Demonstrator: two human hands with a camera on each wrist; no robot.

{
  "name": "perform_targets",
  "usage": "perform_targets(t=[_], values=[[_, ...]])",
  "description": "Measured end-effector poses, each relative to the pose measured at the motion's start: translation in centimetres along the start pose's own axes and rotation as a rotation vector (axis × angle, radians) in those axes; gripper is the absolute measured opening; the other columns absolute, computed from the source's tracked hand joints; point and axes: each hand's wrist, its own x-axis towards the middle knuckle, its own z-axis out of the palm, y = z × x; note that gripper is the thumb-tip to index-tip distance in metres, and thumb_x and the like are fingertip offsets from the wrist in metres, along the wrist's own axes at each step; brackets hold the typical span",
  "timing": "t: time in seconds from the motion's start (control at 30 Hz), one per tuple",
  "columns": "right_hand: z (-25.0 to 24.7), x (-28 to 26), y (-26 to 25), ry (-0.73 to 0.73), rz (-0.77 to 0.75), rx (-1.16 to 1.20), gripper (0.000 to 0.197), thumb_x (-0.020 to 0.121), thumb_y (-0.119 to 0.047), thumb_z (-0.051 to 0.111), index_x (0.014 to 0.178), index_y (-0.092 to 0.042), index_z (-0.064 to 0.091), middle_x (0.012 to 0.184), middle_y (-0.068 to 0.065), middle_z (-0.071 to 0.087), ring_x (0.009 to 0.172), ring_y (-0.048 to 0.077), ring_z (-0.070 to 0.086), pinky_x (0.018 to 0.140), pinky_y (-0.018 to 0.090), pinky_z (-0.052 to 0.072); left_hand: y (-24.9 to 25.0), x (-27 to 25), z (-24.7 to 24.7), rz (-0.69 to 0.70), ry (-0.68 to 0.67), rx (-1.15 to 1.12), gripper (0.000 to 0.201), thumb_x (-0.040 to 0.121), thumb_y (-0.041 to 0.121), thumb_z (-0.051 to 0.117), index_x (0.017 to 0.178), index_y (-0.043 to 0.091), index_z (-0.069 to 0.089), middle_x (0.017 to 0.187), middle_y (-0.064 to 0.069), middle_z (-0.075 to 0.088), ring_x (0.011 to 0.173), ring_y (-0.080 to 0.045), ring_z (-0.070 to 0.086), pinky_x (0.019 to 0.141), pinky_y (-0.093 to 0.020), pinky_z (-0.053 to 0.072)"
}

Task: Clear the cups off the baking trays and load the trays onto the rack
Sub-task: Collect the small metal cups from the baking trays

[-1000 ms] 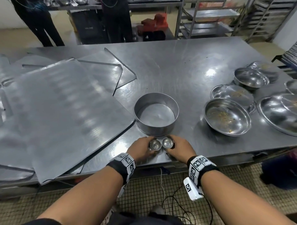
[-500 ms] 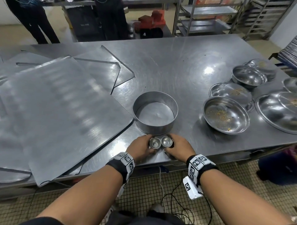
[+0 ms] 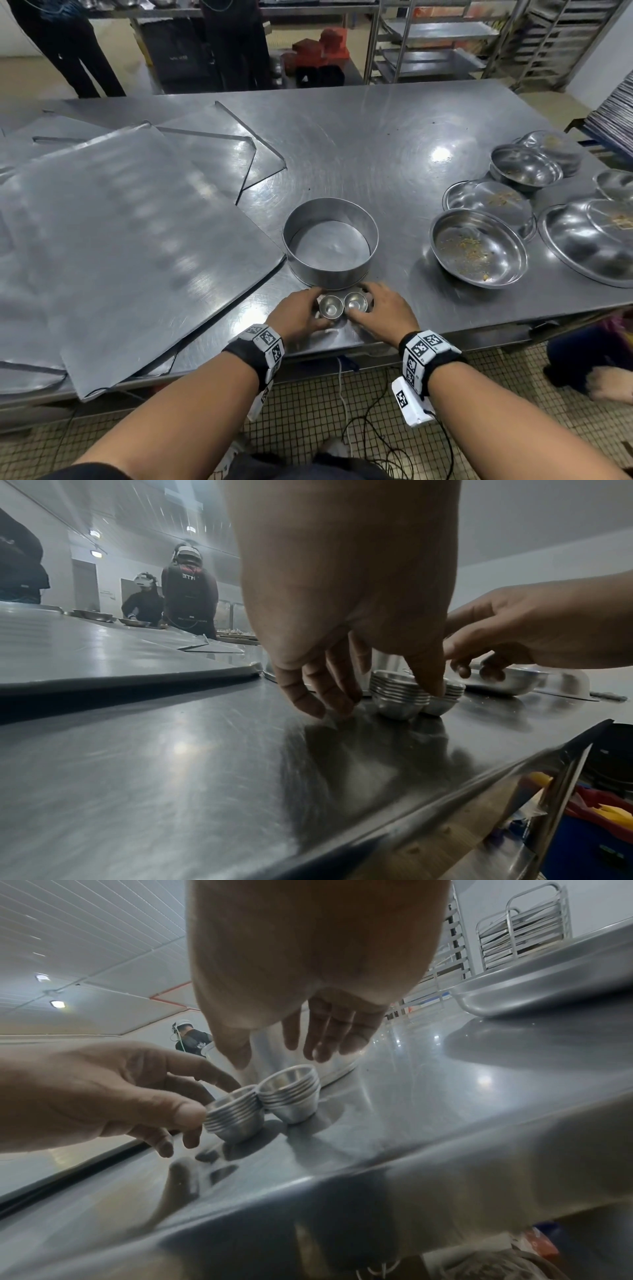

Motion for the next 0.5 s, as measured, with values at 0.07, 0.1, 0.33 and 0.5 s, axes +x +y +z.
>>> perform_targets(t=[0.07, 0.1, 0.33, 0.5], values=[[-0.3, 0.1, -0.7, 0.065, -0.038, 0.01, 0.054, 0.085, -0.054, 0.063, 0.132, -0.027, 0.058, 0.126, -0.007, 0.063, 0.108, 0.016, 0.061, 0.092, 0.034, 0.05, -0.3, -0.2, -0.4, -0.008, 0.008, 0.005, 0.06, 0.08, 0.057, 0.075, 0.129, 0.026, 0.059, 0.092, 0.01, 0.063, 0.08, -0.006, 0.059, 0.068, -0.023, 0.042], [-0.4, 0.2, -1.2, 0.097, -0.062, 0.016, 0.048, 0.087, -0.051, 0.063, 0.128, -0.025, 0.061, 0.122, -0.006, 0.066, 0.104, 0.016, 0.063, 0.089, 0.034, 0.051, -0.4, -0.4, -0.7, -0.01, 0.02, 0.008, 0.057, 0.084, 0.057, 0.072, 0.131, 0.027, 0.059, 0.097, 0.006, 0.067, 0.083, -0.007, 0.06, 0.07, -0.024, 0.044], [0.2, 1.5, -8.3, 0.216, -0.26, 0.098, 0.023, 0.093, -0.037, 0.064, 0.106, -0.02, 0.07, 0.094, -0.002, 0.074, 0.086, 0.019, 0.067, 0.077, 0.031, 0.052, -3.1, -3.2, -4.6, -0.125, 0.183, 0.099, 0.047, 0.094, 0.056, 0.057, 0.124, 0.021, 0.065, 0.109, 0.002, 0.071, 0.091, -0.013, 0.063, 0.079, -0.029, 0.048], [2.6, 2.8, -14.9, 0.143, -0.38, 0.139, 0.023, 0.093, -0.042, 0.061, 0.104, -0.024, 0.07, 0.091, -0.009, 0.072, 0.081, 0.016, 0.065, 0.078, 0.033, 0.053, -7.0, -7.1, -9.7, -0.225, 0.3, 0.12, 0.04, 0.093, 0.053, 0.06, 0.118, 0.022, 0.067, 0.106, 0.005, 0.07, 0.092, -0.014, 0.063, 0.078, -0.03, 0.048]])
